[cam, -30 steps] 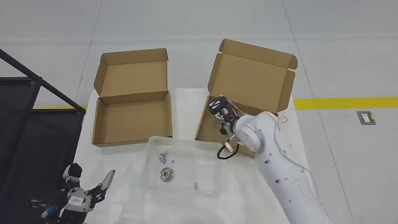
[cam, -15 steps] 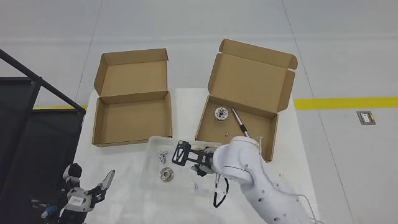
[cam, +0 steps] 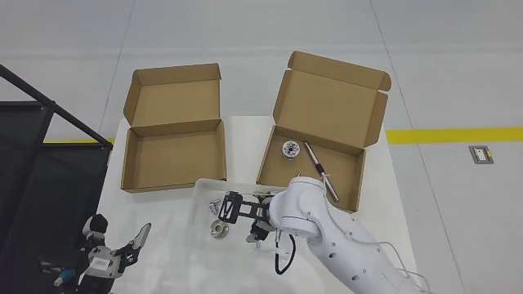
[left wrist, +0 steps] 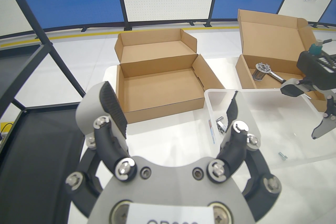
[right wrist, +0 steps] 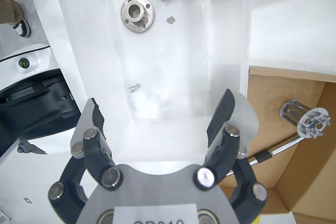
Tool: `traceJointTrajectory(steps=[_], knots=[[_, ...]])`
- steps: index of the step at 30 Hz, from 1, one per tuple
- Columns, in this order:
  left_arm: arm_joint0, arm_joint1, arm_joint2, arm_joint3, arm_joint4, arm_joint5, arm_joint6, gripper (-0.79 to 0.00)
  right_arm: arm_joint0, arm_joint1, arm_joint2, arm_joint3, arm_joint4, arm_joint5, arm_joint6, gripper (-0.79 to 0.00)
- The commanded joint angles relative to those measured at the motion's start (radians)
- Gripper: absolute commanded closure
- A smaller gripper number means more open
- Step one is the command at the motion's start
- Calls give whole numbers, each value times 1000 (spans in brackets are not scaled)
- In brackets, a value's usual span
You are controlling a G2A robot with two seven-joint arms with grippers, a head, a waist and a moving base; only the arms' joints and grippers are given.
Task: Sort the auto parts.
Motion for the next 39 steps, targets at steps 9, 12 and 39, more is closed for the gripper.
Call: traceJointTrajectory(steps=[9,12,39], knots=[[0,0,0,0,0,0,0,-785,51,-18,-136,85,-163,-68,-75,-785],[0,0,0,0,0,0,0,-785,85,-39,-183,150,-176,-71,-77,-779],[0,0,0,0,0,0,0,-785,313,-132,-535,495,-1,-211,-211,-459]])
